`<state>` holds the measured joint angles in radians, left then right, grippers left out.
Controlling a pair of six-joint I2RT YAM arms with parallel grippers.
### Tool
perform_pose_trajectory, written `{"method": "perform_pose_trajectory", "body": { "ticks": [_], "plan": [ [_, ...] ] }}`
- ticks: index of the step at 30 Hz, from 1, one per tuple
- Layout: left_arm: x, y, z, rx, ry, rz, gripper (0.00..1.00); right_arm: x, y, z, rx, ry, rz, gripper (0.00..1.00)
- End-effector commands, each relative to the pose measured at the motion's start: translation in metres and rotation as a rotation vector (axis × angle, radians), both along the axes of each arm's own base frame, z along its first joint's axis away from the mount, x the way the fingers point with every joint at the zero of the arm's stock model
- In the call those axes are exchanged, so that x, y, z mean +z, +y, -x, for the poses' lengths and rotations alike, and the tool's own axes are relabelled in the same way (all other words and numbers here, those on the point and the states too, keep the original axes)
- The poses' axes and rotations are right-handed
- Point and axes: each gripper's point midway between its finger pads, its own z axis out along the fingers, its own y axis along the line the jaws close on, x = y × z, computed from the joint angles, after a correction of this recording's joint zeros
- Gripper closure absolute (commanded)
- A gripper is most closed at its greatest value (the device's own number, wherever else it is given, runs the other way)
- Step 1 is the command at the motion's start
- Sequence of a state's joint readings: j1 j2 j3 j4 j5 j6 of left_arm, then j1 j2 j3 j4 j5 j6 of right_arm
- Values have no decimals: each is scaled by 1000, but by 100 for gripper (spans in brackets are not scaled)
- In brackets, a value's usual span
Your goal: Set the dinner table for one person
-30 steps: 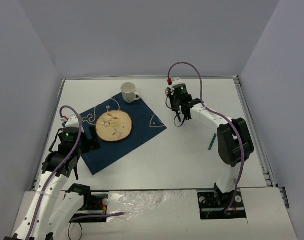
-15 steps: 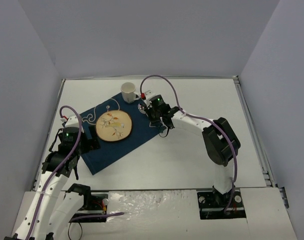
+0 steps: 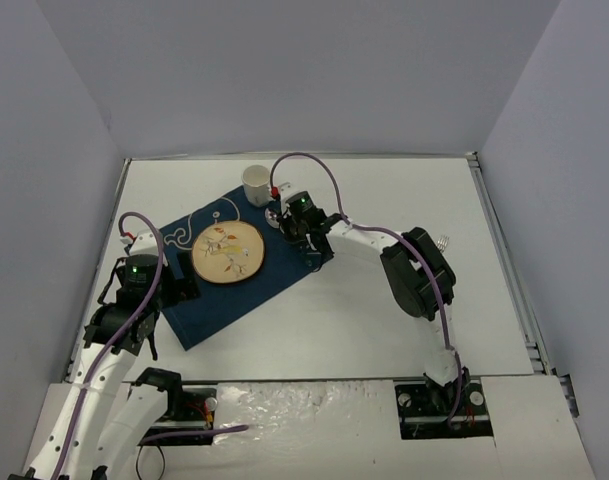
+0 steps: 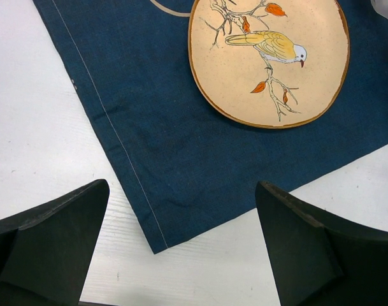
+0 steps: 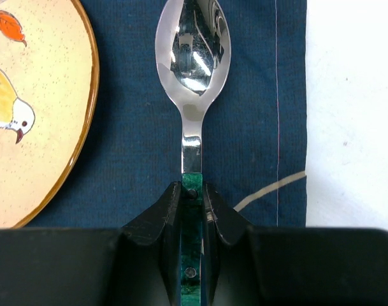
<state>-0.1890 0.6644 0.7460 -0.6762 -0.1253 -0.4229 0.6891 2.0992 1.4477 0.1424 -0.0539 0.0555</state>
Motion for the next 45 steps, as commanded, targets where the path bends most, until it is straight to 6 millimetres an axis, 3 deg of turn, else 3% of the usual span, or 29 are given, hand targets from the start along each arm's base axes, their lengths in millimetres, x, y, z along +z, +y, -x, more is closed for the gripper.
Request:
{"method": "perform_pose_trajectory", "body": {
  "ticks": [1,10,20,25,28,31,35,39,42,44,45],
  "plan": [
    [13,1,-8,17,-50,3,3,44,27,-27,11,-129,-87,100],
    [12,1,-9,16,-44,3,3,30,38,-35,10,-121,-83,100],
    [12,1,-9,16,-42,2,3,12,33,-34,-2,-101,-52,99],
    [12,1,-9,17,-42,1,3,29,25,-31,-14,-127,-43,75],
    [12,2,-9,18,-42,0,3,63,8,-35,-74,-195,-35,56],
    [12,2,-9,19,-44,2,3,90,-21,-36,-176,-243,-24,38],
    [12,2,-8,21,-44,2,3,117,-72,-34,-347,-262,-48,29],
    [13,3,-8,26,-45,-1,3,101,-169,-30,-593,-213,-7,28],
    [13,3,-8,28,-42,-2,3,92,-243,-15,-785,-182,19,27],
    [13,3,-8,26,-42,-2,3,95,-269,-7,-860,-183,10,27],
    [12,3,-8,27,-40,-2,3,87,-292,1,-919,-162,17,27]
  ]
}}
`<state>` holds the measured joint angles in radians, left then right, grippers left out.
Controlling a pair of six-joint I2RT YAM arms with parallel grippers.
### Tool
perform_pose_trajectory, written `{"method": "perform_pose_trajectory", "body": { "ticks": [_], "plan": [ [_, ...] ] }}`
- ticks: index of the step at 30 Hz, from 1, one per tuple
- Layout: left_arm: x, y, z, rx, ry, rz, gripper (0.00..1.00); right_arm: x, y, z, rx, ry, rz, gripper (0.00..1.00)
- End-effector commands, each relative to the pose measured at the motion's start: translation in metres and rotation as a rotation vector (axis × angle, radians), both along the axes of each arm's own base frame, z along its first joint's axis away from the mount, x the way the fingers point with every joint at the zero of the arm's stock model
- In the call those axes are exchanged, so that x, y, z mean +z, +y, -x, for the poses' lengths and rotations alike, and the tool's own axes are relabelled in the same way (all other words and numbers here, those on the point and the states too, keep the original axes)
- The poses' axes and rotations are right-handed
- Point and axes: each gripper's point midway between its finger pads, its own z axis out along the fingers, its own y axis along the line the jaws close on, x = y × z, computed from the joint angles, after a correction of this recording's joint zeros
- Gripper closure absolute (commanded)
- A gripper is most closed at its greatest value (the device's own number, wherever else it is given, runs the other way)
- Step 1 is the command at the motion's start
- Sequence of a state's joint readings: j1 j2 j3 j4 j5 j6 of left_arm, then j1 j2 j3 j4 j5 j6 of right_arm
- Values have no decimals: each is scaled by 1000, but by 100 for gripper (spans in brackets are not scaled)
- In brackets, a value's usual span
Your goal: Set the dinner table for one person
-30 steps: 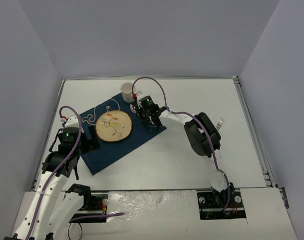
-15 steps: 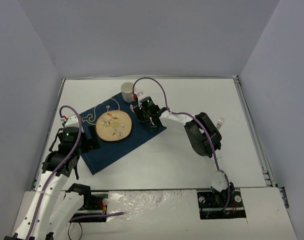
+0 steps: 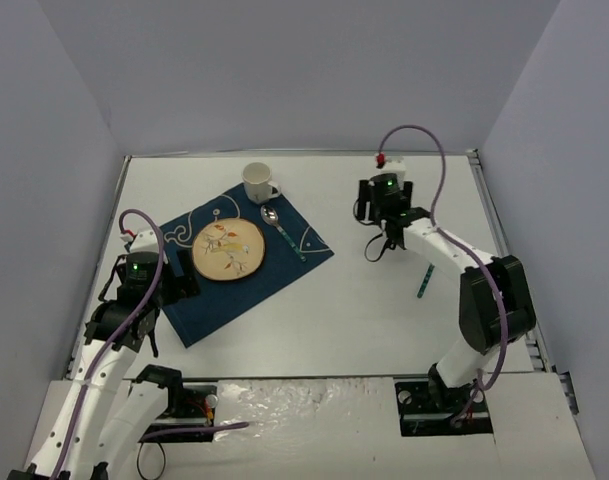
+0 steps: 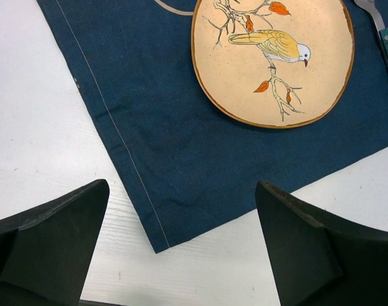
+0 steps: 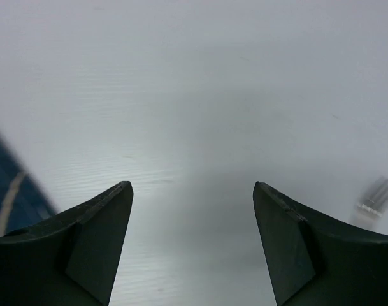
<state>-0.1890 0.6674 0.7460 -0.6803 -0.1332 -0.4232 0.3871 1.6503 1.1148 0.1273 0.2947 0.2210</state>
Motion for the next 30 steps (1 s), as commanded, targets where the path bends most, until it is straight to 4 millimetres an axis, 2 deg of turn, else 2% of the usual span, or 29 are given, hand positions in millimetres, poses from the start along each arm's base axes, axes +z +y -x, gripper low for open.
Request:
{"method": "perform_pose_trajectory", "body": {
  "ticks": [1,5,11,13,14,18,25,30],
  "plan": [
    [13,1,-8,20,-44,4,3,-8,-94,31,-314,21,-32,27],
    [14,0,-9,11,-48,10,3,-20,-141,52,-451,46,-63,27],
    [14,0,-8,9,-50,10,3,-51,-171,72,-528,134,-94,31],
    [15,0,-7,10,-51,10,3,-56,-170,74,-525,148,-95,33],
    [15,0,-7,11,-52,11,3,-61,-180,78,-553,161,-96,34],
    [15,0,-7,11,-52,11,3,-76,-181,78,-544,209,-110,37],
    [14,-1,-6,9,-45,11,3,-89,-175,76,-516,250,-125,43],
    [14,-2,-7,5,-46,14,3,-100,-174,85,-515,280,-123,46]
  ]
}}
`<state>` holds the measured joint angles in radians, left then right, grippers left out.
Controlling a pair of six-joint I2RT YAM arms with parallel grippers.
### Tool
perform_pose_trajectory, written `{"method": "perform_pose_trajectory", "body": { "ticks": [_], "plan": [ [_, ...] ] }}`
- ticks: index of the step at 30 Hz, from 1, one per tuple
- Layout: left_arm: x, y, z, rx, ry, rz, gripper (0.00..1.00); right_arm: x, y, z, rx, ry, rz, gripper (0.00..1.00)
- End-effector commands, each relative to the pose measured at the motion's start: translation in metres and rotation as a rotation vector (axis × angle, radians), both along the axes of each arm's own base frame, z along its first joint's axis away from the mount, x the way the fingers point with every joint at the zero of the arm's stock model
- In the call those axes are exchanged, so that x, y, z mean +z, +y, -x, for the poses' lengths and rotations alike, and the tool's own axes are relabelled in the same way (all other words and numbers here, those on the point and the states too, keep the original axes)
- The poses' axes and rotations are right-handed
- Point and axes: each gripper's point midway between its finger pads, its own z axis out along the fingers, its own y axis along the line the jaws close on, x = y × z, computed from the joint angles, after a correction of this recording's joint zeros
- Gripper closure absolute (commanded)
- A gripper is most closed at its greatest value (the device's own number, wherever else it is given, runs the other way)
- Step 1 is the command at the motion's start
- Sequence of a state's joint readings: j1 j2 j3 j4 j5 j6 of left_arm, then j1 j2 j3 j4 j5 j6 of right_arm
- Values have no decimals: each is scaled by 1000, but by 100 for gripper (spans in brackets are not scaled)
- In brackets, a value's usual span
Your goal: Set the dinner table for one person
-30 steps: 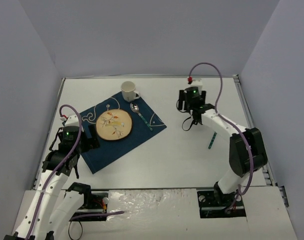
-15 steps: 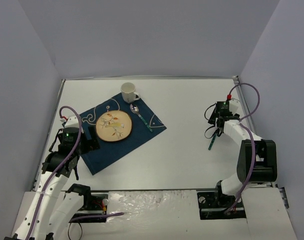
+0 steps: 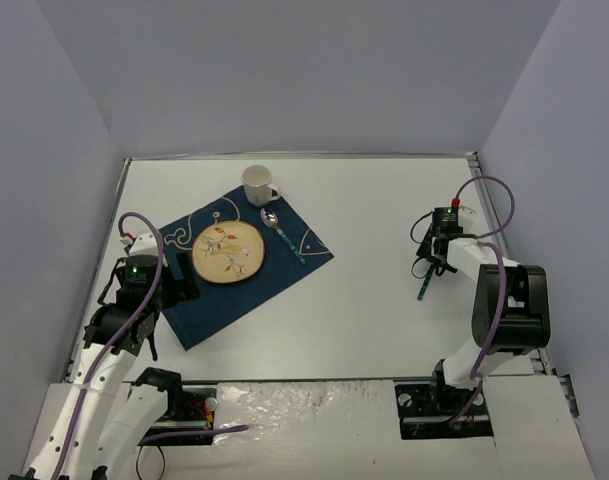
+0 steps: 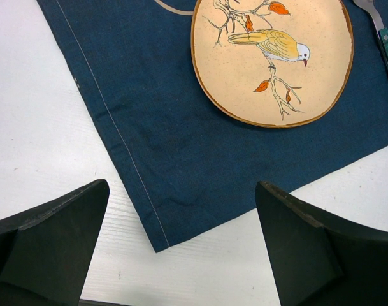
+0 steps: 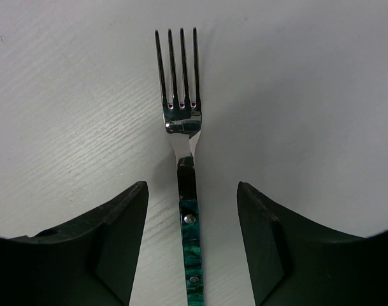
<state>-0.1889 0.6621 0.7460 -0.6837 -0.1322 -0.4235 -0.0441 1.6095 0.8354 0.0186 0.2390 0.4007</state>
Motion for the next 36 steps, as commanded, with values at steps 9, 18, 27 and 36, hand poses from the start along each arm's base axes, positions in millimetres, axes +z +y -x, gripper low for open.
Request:
{"method": "perform_pose_trajectory", "body": {
  "ticks": [9,18,27,36],
  "plan": [
    [13,-2,-8,4,-43,14,3,0,11,1,17,-27,-59,50],
    [14,-3,-8,1,-49,17,3,-3,20,9,20,-7,-108,54],
    [15,-4,-8,-5,-56,21,3,-7,28,20,43,36,-109,71],
    [12,-18,-9,-67,-40,61,3,14,88,7,230,-11,-53,100]
  ]
}}
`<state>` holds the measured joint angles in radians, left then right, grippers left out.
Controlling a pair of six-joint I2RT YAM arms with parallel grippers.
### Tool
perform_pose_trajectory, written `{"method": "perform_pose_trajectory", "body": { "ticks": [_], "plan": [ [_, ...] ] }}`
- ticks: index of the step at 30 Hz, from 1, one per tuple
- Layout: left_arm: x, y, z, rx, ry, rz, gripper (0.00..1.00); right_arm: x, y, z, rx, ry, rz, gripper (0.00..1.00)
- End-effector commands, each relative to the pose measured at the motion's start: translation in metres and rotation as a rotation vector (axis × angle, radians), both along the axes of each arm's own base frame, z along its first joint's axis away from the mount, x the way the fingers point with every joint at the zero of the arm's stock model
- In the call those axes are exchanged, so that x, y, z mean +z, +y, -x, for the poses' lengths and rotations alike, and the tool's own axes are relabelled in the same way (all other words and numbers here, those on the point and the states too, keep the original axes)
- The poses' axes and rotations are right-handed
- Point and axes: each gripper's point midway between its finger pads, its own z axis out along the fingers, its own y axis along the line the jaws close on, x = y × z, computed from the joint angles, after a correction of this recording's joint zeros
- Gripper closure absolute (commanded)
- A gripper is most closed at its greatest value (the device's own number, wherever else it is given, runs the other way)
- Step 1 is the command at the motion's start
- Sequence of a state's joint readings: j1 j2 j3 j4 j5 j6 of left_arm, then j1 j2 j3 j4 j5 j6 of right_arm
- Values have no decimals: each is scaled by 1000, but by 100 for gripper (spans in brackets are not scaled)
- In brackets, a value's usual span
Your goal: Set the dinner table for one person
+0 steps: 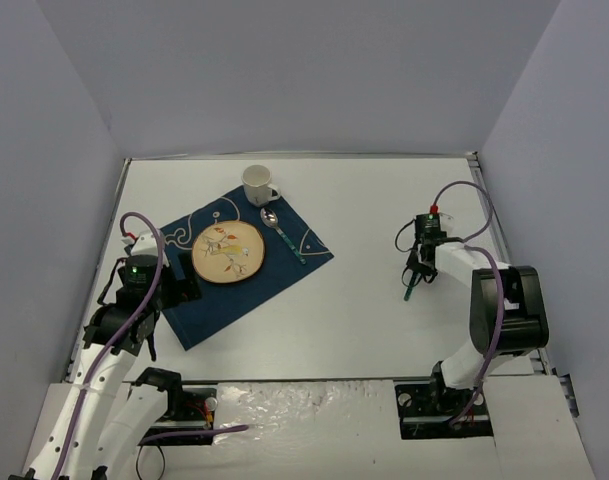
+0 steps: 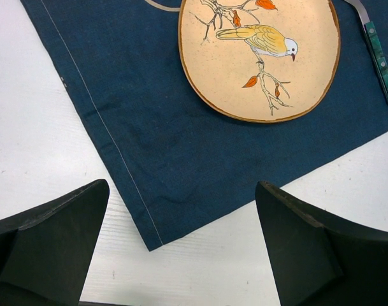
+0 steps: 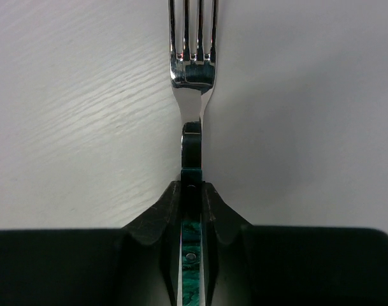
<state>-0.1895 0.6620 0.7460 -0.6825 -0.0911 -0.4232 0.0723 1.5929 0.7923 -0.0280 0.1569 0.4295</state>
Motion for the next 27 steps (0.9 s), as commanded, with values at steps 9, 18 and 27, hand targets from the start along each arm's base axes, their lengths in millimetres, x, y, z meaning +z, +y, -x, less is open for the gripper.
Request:
{"method": "perform_pose_trajectory", "body": {
  "ticks": [9,18,27],
  "plan": [
    [26,-38,-11,-51,-46,214,3,98,185,-22,456,-275,-50,100],
    [47,-48,-30,-6,-76,301,3,140,348,14,824,-399,-199,100],
    [54,-14,-21,128,-74,175,3,140,440,50,1036,-408,-262,100]
  ]
}}
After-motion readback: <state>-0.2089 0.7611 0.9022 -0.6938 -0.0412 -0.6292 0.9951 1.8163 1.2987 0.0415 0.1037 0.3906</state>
